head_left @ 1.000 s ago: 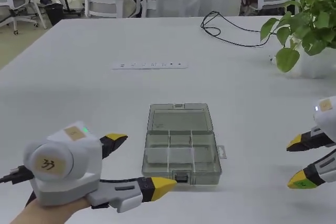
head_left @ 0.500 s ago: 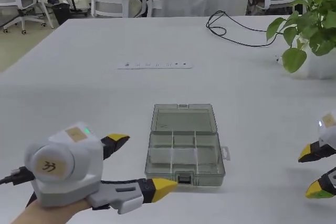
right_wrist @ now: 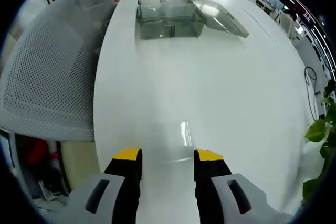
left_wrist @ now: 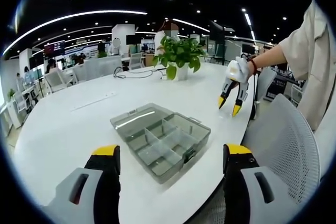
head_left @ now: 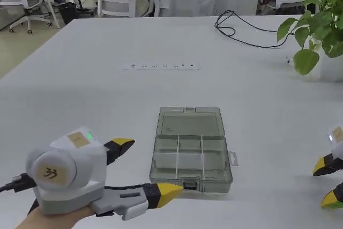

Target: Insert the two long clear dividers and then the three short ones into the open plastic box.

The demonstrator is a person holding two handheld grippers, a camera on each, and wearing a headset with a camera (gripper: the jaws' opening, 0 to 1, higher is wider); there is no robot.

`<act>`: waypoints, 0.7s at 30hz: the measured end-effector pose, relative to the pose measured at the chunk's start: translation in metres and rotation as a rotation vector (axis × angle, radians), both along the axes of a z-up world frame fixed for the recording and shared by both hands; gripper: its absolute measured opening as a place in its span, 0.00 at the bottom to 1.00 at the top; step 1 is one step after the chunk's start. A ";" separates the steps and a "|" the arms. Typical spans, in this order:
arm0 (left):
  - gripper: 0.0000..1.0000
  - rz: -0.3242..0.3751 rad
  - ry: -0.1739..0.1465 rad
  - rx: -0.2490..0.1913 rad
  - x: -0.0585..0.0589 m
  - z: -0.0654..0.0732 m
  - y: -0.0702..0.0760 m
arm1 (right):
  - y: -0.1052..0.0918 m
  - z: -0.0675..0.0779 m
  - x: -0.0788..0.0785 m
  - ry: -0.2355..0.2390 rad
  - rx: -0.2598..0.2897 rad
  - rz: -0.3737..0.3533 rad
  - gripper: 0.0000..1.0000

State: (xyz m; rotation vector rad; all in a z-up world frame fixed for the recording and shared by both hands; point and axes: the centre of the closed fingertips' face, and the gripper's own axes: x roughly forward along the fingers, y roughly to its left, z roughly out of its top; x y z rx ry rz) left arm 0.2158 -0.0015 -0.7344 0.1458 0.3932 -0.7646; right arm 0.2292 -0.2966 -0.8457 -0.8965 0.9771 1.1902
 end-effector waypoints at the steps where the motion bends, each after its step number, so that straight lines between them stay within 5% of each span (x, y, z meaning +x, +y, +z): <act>1: 0.81 -0.001 0.001 0.003 0.000 -0.001 0.000 | 0.000 0.000 0.000 0.007 0.000 0.000 0.40; 21: 0.79 0.006 0.007 0.011 0.003 -0.002 0.005 | -0.001 0.000 0.002 0.028 0.053 -0.050 0.33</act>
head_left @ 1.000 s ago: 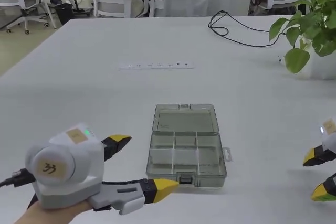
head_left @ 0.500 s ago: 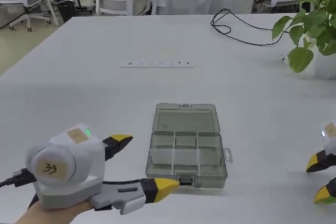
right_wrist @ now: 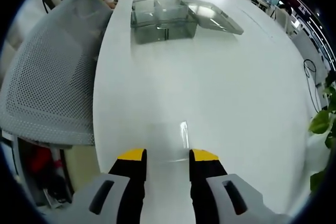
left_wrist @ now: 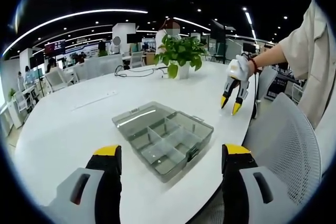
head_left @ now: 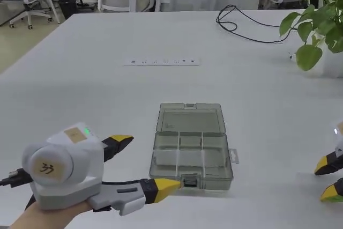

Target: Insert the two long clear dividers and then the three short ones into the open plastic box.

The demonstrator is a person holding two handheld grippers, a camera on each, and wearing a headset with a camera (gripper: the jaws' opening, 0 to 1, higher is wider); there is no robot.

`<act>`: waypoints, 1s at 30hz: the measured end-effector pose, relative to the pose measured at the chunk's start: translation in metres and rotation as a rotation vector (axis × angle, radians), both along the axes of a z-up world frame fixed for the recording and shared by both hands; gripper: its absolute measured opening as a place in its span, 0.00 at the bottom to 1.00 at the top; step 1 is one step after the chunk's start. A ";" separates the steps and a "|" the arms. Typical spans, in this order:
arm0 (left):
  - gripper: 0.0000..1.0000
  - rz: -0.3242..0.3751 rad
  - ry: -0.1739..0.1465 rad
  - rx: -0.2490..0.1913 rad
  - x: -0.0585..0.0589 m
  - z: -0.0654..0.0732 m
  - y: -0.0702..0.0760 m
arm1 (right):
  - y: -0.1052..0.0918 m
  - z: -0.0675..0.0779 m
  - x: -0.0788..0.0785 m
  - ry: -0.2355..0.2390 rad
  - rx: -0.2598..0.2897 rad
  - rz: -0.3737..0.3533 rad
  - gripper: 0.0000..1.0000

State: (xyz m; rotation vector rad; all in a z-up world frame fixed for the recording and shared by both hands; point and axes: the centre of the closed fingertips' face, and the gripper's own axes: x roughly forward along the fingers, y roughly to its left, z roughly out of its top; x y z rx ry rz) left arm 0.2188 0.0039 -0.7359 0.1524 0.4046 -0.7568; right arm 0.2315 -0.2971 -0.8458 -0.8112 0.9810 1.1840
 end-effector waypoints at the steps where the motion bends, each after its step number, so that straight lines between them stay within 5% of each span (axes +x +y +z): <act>1: 0.78 0.001 0.001 -0.001 0.000 0.000 0.000 | 0.000 0.000 0.000 -0.002 0.002 -0.004 0.33; 8: 0.75 -0.001 0.005 -0.013 0.001 0.002 0.001 | 0.001 0.001 0.001 -0.025 0.002 -0.022 0.32; 14: 0.72 -0.001 0.007 -0.027 0.004 0.006 0.001 | 0.010 0.008 0.009 -0.091 -0.004 -0.011 0.32; 30: 0.58 0.049 0.028 -0.100 0.005 0.014 0.011 | 0.090 0.061 0.040 -0.332 0.123 0.114 0.32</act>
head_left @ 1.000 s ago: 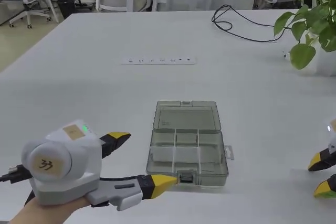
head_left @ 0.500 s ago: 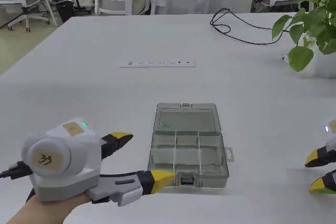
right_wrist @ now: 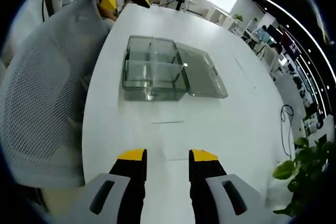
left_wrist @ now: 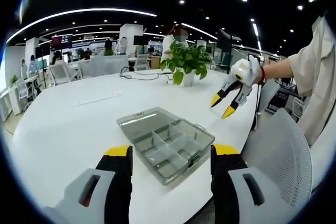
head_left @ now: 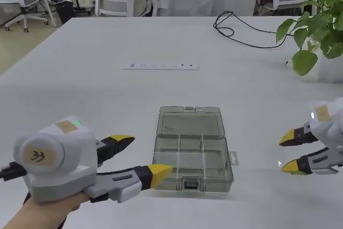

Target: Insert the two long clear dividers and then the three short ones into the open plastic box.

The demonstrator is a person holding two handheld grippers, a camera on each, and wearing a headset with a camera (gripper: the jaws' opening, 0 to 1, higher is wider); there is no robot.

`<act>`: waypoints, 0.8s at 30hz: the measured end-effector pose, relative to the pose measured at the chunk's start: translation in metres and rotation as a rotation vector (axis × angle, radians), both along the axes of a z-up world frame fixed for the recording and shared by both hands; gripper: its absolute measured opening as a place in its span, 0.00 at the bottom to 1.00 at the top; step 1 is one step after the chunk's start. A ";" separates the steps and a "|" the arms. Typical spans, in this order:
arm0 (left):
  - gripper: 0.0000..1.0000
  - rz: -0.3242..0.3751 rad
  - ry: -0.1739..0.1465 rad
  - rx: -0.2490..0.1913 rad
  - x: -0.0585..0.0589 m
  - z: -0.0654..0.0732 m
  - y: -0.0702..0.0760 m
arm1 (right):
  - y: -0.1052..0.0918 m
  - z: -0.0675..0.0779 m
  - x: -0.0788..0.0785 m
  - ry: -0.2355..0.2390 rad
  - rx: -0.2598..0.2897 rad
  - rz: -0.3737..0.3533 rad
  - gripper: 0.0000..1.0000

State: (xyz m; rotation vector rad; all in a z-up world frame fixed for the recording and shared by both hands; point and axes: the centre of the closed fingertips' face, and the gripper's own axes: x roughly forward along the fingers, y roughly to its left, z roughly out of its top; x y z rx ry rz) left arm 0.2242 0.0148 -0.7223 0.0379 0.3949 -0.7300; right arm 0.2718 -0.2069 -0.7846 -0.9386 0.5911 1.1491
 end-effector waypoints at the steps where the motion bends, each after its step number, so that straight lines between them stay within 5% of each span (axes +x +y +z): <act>1: 0.56 0.003 0.007 -0.012 0.000 0.000 0.000 | 0.002 0.002 0.001 -0.008 0.002 0.008 0.32; 9: 0.50 0.028 0.055 -0.138 0.002 0.005 -0.003 | 0.049 0.030 0.005 -0.093 0.062 0.076 0.32; 16: 0.44 0.029 0.069 -0.150 0.004 0.006 -0.006 | 0.086 0.046 0.002 -0.137 0.122 0.131 0.32; 24: 0.40 0.024 0.099 -0.227 0.006 0.009 -0.014 | 0.114 0.056 -0.004 -0.183 0.148 0.168 0.32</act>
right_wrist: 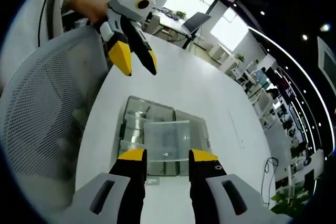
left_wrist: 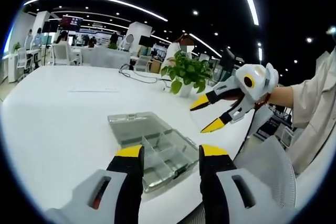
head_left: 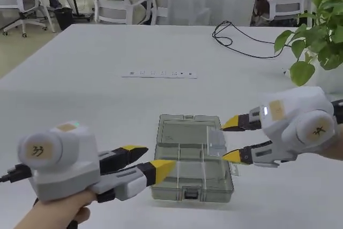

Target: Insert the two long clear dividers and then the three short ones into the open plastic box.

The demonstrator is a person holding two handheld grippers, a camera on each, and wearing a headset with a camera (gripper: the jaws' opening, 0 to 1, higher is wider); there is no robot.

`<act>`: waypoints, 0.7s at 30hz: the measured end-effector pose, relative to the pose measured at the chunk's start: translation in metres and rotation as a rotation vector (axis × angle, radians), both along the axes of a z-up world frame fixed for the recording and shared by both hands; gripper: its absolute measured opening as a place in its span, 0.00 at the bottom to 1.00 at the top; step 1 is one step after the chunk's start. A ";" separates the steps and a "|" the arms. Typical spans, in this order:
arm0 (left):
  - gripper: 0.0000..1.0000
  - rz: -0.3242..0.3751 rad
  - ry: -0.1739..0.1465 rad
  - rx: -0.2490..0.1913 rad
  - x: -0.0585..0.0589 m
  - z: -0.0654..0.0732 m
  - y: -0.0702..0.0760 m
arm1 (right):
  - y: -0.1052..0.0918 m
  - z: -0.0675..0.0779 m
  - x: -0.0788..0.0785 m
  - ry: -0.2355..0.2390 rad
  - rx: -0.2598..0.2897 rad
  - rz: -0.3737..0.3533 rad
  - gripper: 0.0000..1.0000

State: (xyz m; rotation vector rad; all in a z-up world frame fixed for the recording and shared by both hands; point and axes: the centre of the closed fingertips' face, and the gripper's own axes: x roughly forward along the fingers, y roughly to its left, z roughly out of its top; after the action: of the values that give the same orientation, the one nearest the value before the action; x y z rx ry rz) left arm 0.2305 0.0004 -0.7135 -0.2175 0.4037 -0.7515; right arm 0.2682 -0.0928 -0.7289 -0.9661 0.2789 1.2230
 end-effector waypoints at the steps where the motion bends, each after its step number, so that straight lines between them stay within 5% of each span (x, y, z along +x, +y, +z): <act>1: 0.39 0.000 0.004 -0.012 0.000 0.001 -0.001 | 0.003 0.000 0.000 -0.006 0.002 0.002 0.32; 21: 0.19 -0.032 0.042 -0.062 0.005 -0.003 -0.020 | 0.051 0.001 -0.012 -0.030 0.047 0.064 0.32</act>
State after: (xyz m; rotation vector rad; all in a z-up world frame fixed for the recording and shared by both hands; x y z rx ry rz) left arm 0.2356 -0.0196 -0.7163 -0.2862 0.4251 -0.7927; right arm 0.2562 -0.0419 -0.7276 -0.9576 0.1961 1.2670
